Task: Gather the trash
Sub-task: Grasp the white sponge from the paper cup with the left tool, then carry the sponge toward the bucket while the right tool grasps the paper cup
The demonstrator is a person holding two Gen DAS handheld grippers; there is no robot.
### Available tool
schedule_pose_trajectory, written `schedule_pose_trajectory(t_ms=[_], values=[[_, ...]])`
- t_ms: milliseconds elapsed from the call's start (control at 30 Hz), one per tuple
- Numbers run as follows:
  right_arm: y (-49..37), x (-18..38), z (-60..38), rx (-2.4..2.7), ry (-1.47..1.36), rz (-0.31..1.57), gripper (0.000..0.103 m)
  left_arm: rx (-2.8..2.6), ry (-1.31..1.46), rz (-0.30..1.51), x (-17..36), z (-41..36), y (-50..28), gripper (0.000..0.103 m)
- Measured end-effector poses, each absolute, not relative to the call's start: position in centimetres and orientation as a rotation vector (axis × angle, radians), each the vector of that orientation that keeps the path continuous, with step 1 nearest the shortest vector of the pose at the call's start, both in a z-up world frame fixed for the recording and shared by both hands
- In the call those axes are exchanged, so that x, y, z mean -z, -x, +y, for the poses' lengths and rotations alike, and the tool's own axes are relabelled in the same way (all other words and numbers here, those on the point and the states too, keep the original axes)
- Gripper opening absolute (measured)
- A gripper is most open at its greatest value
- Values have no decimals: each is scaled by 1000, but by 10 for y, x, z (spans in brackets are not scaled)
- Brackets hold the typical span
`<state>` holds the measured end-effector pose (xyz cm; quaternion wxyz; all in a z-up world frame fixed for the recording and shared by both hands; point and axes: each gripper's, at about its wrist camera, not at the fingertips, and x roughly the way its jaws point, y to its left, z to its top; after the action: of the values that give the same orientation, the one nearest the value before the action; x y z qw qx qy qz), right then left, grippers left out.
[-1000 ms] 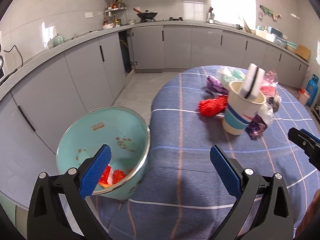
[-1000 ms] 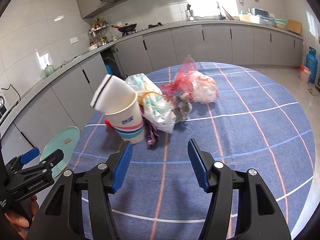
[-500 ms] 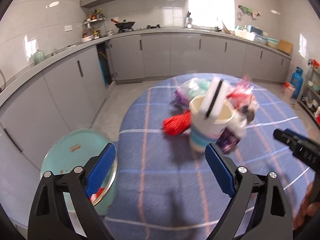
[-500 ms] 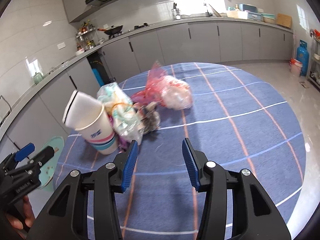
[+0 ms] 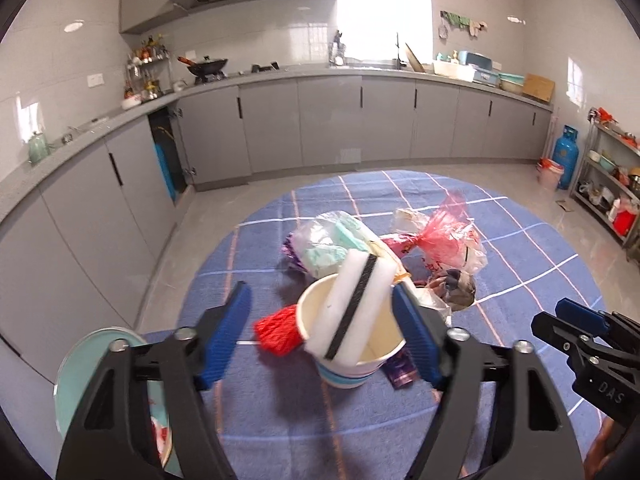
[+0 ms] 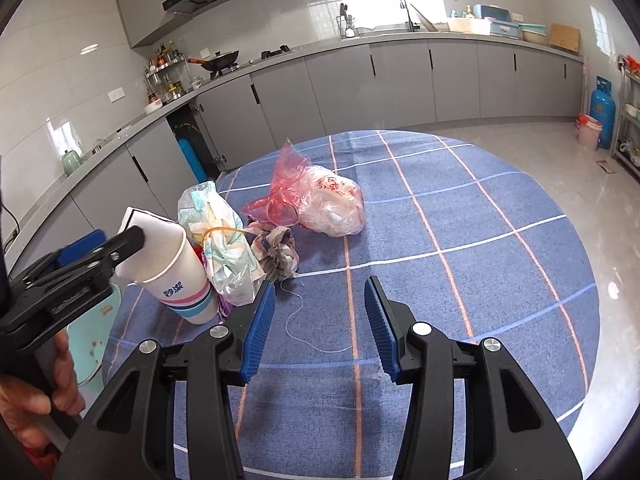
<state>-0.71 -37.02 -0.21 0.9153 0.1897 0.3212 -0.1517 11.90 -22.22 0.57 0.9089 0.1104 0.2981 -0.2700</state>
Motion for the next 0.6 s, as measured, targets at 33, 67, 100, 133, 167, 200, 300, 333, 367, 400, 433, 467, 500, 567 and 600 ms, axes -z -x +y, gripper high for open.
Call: schedule_pose_trajectory(t_ms=[33,67,100,133,167,200,300,333,367,400,433,467,500,567,600], values=[[7,2,-371,314,-392,664,47,563,-231,622,-4,-225,-121,57],[7,3,-373,315,-396,665,47,572,-235,630,-2,-228,-122,53],[7,3,-375,318,-399,666,47,580,-237,635,0,-230,-123,51],[7,4,-376,321,-403,668,47,587,-238,638,1,-232,-124,48],[6,5,-378,322,-405,670,47,599,-237,639,2,-233,-125,42],[6,6,-379,323,-407,673,47,609,-236,640,3,-234,-125,37],[3,10,-380,324,-417,682,47,630,-229,633,2,-235,-125,30],[3,11,-380,323,-421,683,47,634,-222,631,0,-234,-125,30],[3,12,-380,323,-420,683,47,639,-205,621,-5,-231,-125,29],[2,12,-380,323,-418,683,47,641,-196,610,-10,-229,-124,29],[1,12,-379,321,-419,684,47,641,-189,598,-14,-227,-123,29],[0,12,-379,319,-420,684,47,645,-173,580,-23,-222,-121,29],[0,12,-378,317,-420,683,47,647,-164,569,-28,-219,-120,29],[-3,10,-376,309,-417,679,47,641,-142,540,-40,-210,-118,29],[-5,9,-375,303,-414,678,47,628,-131,526,-46,-203,-117,30]])
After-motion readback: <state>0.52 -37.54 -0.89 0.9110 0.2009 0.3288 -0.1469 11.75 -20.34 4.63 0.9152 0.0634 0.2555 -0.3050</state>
